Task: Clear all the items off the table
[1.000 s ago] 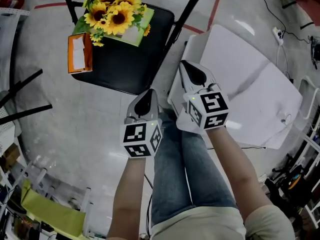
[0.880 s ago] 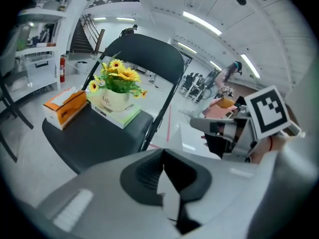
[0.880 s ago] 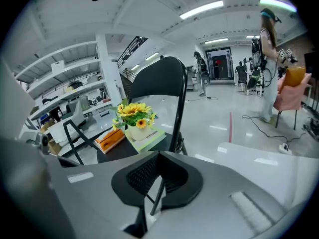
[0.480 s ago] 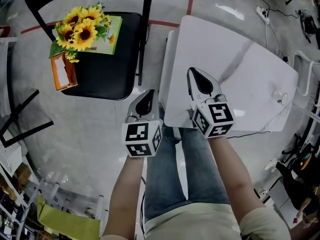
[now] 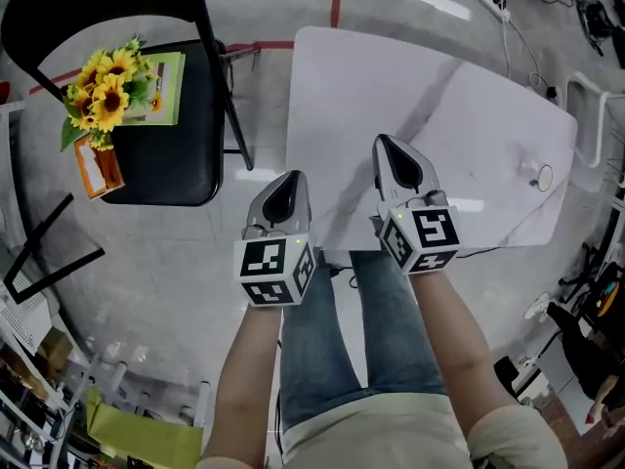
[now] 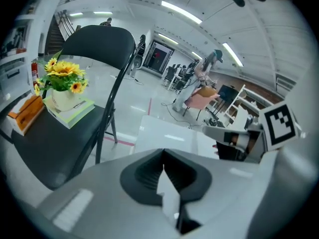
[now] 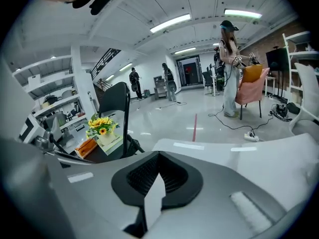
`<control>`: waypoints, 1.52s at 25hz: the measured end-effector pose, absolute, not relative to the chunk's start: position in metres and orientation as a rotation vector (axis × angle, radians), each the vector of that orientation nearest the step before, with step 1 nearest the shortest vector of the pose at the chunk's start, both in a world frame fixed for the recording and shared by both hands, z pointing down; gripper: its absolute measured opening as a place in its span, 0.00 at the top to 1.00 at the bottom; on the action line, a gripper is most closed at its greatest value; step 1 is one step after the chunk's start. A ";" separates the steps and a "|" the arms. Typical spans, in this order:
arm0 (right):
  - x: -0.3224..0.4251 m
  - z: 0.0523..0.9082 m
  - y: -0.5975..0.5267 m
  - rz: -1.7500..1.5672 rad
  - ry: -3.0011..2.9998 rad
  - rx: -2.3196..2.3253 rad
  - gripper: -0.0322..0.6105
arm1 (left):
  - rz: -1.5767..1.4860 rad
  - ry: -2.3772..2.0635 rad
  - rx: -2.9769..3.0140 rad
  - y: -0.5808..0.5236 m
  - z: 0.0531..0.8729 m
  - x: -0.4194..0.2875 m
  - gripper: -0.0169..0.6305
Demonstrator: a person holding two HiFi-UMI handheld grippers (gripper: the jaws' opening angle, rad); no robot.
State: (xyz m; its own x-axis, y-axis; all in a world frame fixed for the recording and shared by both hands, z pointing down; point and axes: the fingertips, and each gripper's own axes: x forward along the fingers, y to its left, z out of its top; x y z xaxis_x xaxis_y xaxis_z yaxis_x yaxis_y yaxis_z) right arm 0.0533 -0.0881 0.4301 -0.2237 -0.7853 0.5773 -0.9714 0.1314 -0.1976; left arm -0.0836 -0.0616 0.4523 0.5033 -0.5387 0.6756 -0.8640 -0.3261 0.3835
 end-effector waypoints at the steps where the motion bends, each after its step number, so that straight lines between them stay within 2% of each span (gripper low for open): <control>1: 0.063 0.429 -0.086 0.782 -2.080 1.713 0.95 | 0.568 -1.142 2.016 -0.061 0.452 -0.074 0.96; 17: 0.250 0.431 -0.029 0.797 -1.898 1.946 0.95 | 0.625 -0.959 2.114 -0.026 0.451 0.090 0.96; 28: 0.368 0.446 0.021 0.870 -1.707 2.137 0.95 | 0.713 -0.843 2.179 -0.013 0.458 0.177 0.96; 38: 0.444 0.473 0.077 0.959 -1.520 2.256 0.85 | 0.785 -0.743 2.221 0.006 0.466 0.236 0.96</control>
